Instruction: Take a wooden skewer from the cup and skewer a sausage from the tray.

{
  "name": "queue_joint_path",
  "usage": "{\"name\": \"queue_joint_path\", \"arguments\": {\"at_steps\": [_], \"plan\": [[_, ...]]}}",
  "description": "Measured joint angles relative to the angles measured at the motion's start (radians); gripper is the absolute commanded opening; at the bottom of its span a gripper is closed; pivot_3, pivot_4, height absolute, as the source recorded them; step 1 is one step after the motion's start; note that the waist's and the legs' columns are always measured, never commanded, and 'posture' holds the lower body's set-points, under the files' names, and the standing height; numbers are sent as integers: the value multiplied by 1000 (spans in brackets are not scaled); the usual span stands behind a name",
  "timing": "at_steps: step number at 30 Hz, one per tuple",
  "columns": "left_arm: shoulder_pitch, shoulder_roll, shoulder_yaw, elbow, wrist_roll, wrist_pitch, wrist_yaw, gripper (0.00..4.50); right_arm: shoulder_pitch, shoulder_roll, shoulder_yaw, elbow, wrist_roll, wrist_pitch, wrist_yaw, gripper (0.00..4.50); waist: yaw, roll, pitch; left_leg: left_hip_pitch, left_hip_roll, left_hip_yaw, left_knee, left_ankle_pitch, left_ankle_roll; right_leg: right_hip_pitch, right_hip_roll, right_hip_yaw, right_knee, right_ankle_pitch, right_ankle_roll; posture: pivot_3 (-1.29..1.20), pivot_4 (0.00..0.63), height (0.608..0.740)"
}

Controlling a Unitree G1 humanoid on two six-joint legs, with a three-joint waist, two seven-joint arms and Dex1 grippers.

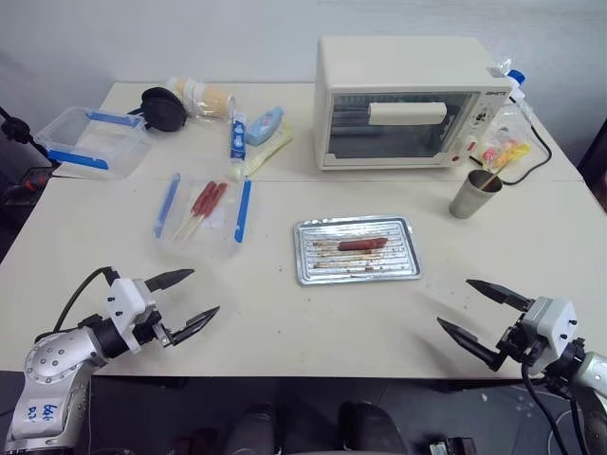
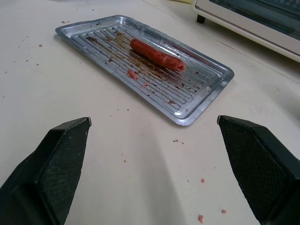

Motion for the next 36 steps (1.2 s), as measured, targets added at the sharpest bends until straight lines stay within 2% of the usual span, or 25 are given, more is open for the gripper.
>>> {"name": "queue_joint_path", "arguments": {"at_steps": [4,7,12,17,21,25,28,32,36], "plan": [[11,1,-3,-1,-8,22,-15,4451,-19,0,0,-11,3,20,-5,4500,0,0,0,0,0,1,0,0,0,-1,0,0,1,0,0,0,150,740],[-31,39,-24,-10,-119,118,-122,4451,-23,0,-16,-41,33,62,-37,4500,5,0,0,-2,0,1,1,0,0,-2,-1,1,2,0,0,0,150,740],[-299,44,-89,-44,-244,252,-200,4451,53,-9,-235,-73,91,120,-112,4500,27,1,1,-1,-2,1,2,1,2,0,2,1,4,1,2,0,150,740],[-390,0,-154,-35,-253,281,-236,4451,104,-9,-391,0,103,124,-146,4500,13,1,1,0,1,8,1,1,1,-2,10,0,4,1,2,0,150,740],[-413,-42,-171,-2,-253,293,-234,4451,60,-7,-409,75,99,126,-179,4500,-10,0,2,3,2,13,2,1,1,-4,10,6,5,1,2,0,150,740],[-418,-82,-173,-1,-253,296,-189,4451,-87,-29,-383,85,112,203,-248,4500,-26,0,2,5,3,16,2,1,1,-5,11,15,7,2,1,0,150,740],[-420,-102,-153,-3,-261,315,-148,4451,-255,-103,-329,104,132,329,-298,4500,-27,0,1,5,4,16,2,1,1,-7,11,21,7,2,1,0,150,740],[-426,-134,-134,-8,-278,337,-99,4451,-543,-249,-176,279,85,550,-374,4500,-25,0,2,2,4,16,4,1,1,-8,11,21,7,2,1,0,150,740],[-428,-149,-134,-23,-288,358,-73,4451,-866,-286,21,546,-5,668,-338,4500,-24,0,2,-1,4,16,4,1,2,-9,12,19,7,2,1,0,150,740]]}}
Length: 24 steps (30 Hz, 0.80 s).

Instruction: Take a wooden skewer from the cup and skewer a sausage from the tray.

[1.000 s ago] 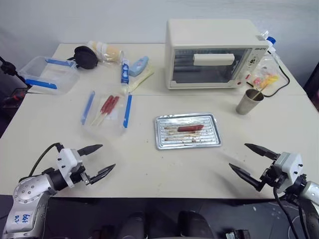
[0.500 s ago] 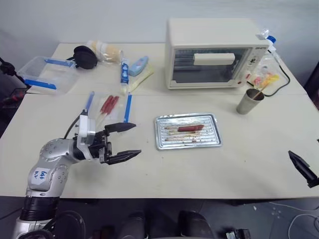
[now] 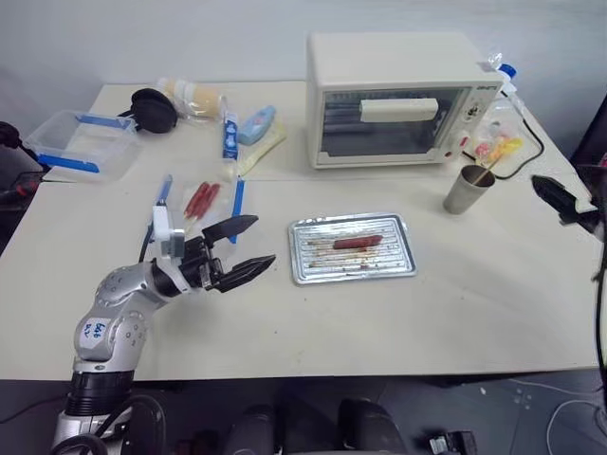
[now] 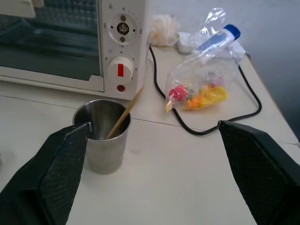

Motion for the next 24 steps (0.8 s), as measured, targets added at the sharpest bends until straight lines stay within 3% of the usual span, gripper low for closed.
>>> {"name": "queue_joint_path", "arguments": {"at_steps": [4,11,22,24], "plan": [[7,-14,-6,-29,-3,9,19,4451,-212,9,139,252,-110,-3,39,4500,1,0,0,-2,-1,1,0,0,0,-1,0,-4,-2,1,2,0,150,740],[20,-46,-17,-66,-3,12,55,4451,-494,96,185,643,-235,-167,39,4500,-3,0,1,-2,-1,2,1,0,0,-1,0,-8,-1,1,3,0,150,740],[23,-49,-22,-70,-3,13,71,4451,-612,184,168,818,-267,-233,23,4500,-3,0,1,-2,-1,2,1,0,1,-1,0,-8,-1,1,3,0,150,740],[23,-49,-22,-70,-3,13,71,4500,-612,191,164,835,-271,-238,21,4109,-3,0,1,-2,-1,2,1,0,1,-1,0,-8,0,1,2,0,150,740]]}}
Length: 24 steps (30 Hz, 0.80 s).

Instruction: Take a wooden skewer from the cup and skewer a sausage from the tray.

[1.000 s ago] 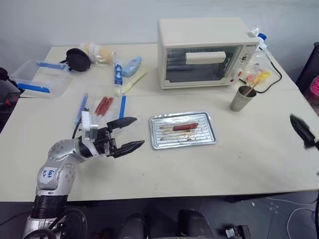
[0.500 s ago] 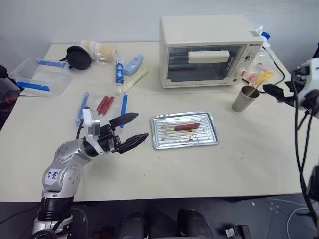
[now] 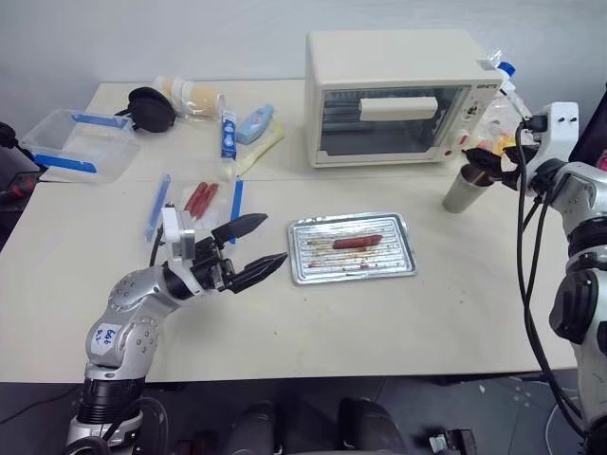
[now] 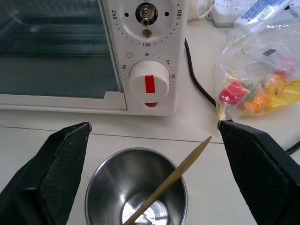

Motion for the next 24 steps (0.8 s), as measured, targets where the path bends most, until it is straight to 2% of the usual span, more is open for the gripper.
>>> {"name": "queue_joint_path", "arguments": {"at_steps": [2,12,18,24], "plan": [[0,0,0,0,0,0,0,4500,0,9,-7,14,0,0,-6,3541,-1,0,0,0,0,0,0,0,0,0,0,0,0,0,0,0,150,740],[-2,4,1,4,1,-4,-9,4500,0,11,-66,23,7,6,-11,154,0,0,0,0,0,0,0,0,0,0,0,0,0,0,0,0,150,740],[-12,4,1,15,6,-22,-16,4500,-26,10,-105,23,27,68,18,66,0,1,0,0,0,0,0,0,0,0,0,0,0,0,0,0,150,740],[-13,4,2,25,19,-49,-19,4500,-88,-45,-108,-41,39,184,116,66,1,2,1,0,0,0,0,0,0,0,0,1,0,0,0,0,150,740]]}}
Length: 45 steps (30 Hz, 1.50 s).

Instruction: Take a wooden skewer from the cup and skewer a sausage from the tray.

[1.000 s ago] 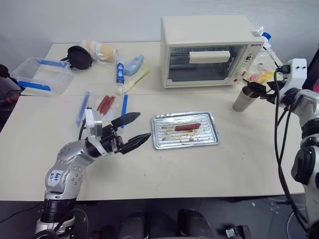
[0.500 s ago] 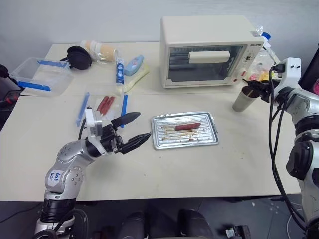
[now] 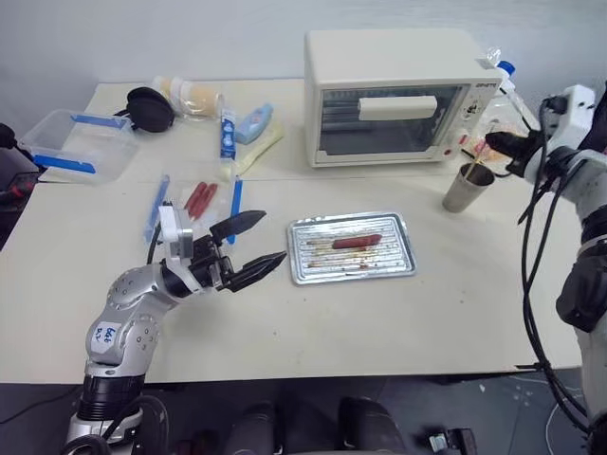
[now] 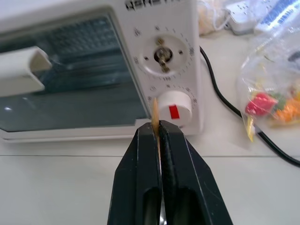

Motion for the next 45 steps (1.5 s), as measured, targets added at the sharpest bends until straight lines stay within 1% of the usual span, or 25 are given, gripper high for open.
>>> {"name": "queue_joint_path", "arguments": {"at_steps": [2,5,7,9,11,13,14,16,18,20,22,26,30,35,39,44,45], "plan": [[0,0,0,19,4,-10,-1,4500,-29,-22,0,-58,21,52,50,66,0,2,1,0,0,0,0,0,0,0,0,0,0,0,0,0,150,740],[1,0,0,25,7,-18,-4,4500,-54,-44,-14,-139,59,131,87,66,0,2,1,0,0,0,0,0,0,-1,0,0,0,0,0,0,150,740],[4,0,0,25,7,-20,-10,4500,-51,-48,-38,-248,110,222,111,66,1,2,1,-1,0,0,0,0,0,-1,0,0,0,0,0,0,150,740],[5,-5,-1,26,9,-23,-10,4500,-21,-46,-60,-366,165,310,110,66,2,2,1,-1,0,0,0,0,0,-1,0,0,1,0,0,0,150,740],[8,-16,-3,26,12,-30,-9,4500,35,-10,-117,-500,231,406,64,66,3,1,1,-1,0,0,0,0,0,-1,0,0,1,0,0,0,150,740],[8,-45,-8,26,18,-40,1,4500,111,73,-200,-645,314,517,-29,66,1,1,1,0,0,0,1,0,0,-1,0,0,2,0,0,0,150,740],[8,-65,-11,26,22,-49,11,4500,159,133,-242,-731,360,579,-85,66,1,1,1,0,0,0,1,0,0,-1,0,0,3,0,0,0,150,740],[0,-106,-25,28,41,-77,36,4500,247,288,-326,-901,455,702,-219,66,2,1,1,-1,0,0,1,0,-1,-3,0,1,5,0,0,0,150,740],[-14,-136,-45,30,61,-100,51,4500,318,438,-389,-1048,540,792,-352,66,3,1,1,-5,0,1,1,2,-1,-8,0,2,8,0,0,0,150,740],[-25,-155,-57,31,68,-113,56,4500,391,580,-419,-1203,620,842,-466,66,5,2,0,-12,-1,-1,3,3,-1,-15,0,3,10,0,0,0,150,740],[-40,-172,-75,39,79,-121,60,4500,438,694,-438,-1298,694,866,-570,66,5,2,1,-16,-1,-1,6,4,-1,-18,0,3,11,0,0,0,150,740],[-81,-218,-94,70,109,-157,84,4500,497,821,-440,-1423,830,865,-747,66,3,1,0,-17,-2,-1,9,4,-1,-18,0,4,13,1,0,0,150,740],[-126,-278,-115,99,161,-221,132,4500,544,868,-431,-1447,992,825,-905,66,0,1,0,-16,-2,0,9,4,0,-18,0,5,14,1,0,0,150,740],[-123,-315,-128,116,211,-275,166,4500,593,856,-379,-1448,1191,741,-1057,66,-2,1,0,-16,-1,0,8,4,0,-18,0,5,13,1,0,0,150,740],[-121,-335,-149,137,224,-300,180,4500,632,811,-279,-1448,1370,647,-1151,66,-1,1,0,-16,-1,0,8,3,0,-18,0,5,13,1,0,0,150,740],[-120,-352,-160,143,226,-307,192,4500,695,738,-149,-1459,1522,545,-1216,66,0,1,0,-16,-1,0,9,3,1,-18,0,5,13,1,0,0,150,740],[-120,-354,-162,143,226,-309,193,4317,702,723,-126,-1463,1540,526,-1223,21,-1,1,0,-16,-1,0,9,3,2,-18,0,5,13,1,0,0,150,740]]}}
